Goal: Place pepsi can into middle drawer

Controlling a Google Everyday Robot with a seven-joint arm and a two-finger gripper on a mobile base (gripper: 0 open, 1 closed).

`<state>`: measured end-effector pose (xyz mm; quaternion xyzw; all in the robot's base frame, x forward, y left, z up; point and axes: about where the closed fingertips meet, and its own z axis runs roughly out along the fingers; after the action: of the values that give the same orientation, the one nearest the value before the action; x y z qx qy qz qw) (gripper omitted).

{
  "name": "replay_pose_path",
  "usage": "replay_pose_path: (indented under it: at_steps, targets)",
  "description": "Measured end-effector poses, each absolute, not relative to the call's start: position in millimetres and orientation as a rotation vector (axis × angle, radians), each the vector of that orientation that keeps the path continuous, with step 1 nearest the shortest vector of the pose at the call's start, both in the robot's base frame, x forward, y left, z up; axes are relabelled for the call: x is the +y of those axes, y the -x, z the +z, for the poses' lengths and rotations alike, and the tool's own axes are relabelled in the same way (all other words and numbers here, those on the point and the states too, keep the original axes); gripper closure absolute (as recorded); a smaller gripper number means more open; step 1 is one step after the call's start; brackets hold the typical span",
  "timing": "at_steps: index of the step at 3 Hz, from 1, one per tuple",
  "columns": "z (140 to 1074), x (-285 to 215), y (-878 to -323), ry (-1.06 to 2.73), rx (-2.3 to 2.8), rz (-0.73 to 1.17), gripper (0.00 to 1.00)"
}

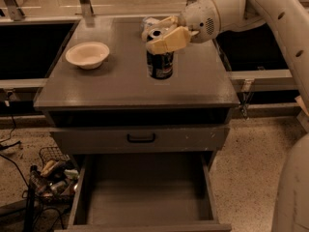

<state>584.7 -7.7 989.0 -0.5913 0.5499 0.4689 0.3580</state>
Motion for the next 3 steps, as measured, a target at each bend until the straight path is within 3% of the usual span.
replay_pose_path:
  at_steps: [1,3]
  targets:
    - [969,-21,-542,1.526,1.431,1.252,1.0]
    - [957,-24,-530,1.511,1.431,1.269,1.0]
